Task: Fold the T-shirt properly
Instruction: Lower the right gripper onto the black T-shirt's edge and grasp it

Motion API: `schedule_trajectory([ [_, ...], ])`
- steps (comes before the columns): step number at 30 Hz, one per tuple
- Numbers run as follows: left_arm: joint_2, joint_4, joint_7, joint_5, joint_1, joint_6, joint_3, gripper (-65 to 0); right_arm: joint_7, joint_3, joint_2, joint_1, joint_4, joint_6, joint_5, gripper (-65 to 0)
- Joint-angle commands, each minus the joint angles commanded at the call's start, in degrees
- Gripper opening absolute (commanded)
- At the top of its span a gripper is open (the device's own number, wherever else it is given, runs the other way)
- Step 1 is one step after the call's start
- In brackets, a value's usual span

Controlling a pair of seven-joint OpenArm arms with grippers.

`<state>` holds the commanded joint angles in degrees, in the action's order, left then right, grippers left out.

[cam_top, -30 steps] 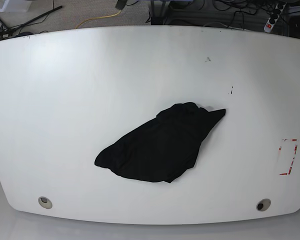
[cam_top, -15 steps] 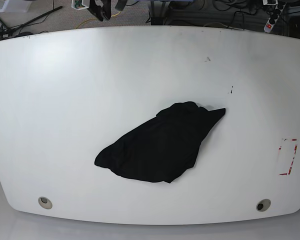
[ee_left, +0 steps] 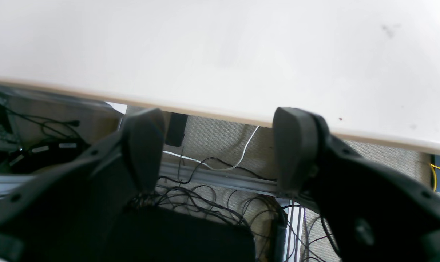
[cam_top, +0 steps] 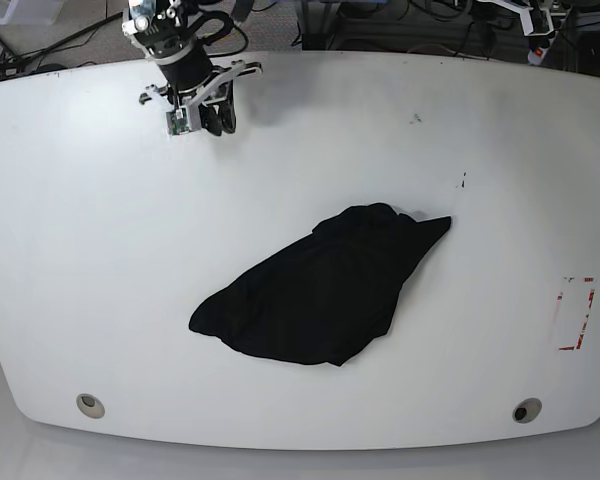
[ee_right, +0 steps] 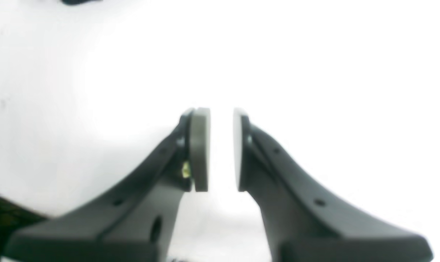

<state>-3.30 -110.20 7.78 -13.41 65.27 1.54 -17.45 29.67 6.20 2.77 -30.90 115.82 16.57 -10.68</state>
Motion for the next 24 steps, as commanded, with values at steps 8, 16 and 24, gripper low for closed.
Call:
schedule_trajectory([
  [8, 0.0, 0.0, 0.0, 0.26, -2.9, 0.09, 0.18, -22.6, 15.91, 0.09, -0.35, 17.93, -2.9, 2.11, -1.05, -37.4],
  [16, -0.62, -0.18, 0.0, 0.35, -7.74, 0.09, -0.09, -22.8, 21.19, 0.53, -0.35, 33.23, -16.09, 4.4, -4.84, -33.6],
  [24, -0.18, -0.18, 0.0, 7.56, -11.87, 0.09, 0.09, -22.9, 20.92, 0.62, -0.35, 44.13, -30.33, 4.4, -4.84, -33.6],
])
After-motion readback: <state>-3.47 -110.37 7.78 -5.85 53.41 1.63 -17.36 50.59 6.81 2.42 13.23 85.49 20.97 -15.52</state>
